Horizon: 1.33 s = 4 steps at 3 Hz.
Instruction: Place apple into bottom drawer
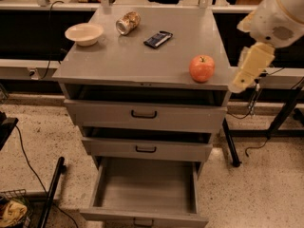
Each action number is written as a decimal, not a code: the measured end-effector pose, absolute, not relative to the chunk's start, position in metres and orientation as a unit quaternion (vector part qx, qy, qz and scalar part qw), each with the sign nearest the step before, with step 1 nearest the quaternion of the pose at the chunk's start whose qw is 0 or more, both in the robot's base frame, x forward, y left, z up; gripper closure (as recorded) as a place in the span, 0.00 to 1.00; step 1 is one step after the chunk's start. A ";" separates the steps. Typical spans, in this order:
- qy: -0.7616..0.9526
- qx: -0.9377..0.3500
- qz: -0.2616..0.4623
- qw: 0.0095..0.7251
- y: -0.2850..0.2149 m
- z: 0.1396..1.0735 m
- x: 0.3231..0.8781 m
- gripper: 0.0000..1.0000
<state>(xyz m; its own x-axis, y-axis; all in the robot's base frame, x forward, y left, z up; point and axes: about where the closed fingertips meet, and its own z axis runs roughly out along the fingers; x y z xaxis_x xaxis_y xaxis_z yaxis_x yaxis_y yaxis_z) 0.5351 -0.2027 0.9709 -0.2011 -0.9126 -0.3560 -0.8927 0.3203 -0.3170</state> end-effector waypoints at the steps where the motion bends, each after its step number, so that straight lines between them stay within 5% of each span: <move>1: 0.764 -0.566 0.025 0.311 -0.191 0.959 0.586 0.00; 4: 0.770 -0.480 0.150 0.393 -0.163 0.898 0.657 0.00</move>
Offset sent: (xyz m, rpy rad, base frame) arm 0.1327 0.0426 -0.0472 0.5771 -0.0698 -0.0170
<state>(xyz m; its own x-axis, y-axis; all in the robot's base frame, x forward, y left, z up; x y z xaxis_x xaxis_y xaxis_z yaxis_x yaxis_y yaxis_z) 0.6569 -0.1627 0.8982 -0.2313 -0.6207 -0.7491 -0.8569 0.4946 -0.1452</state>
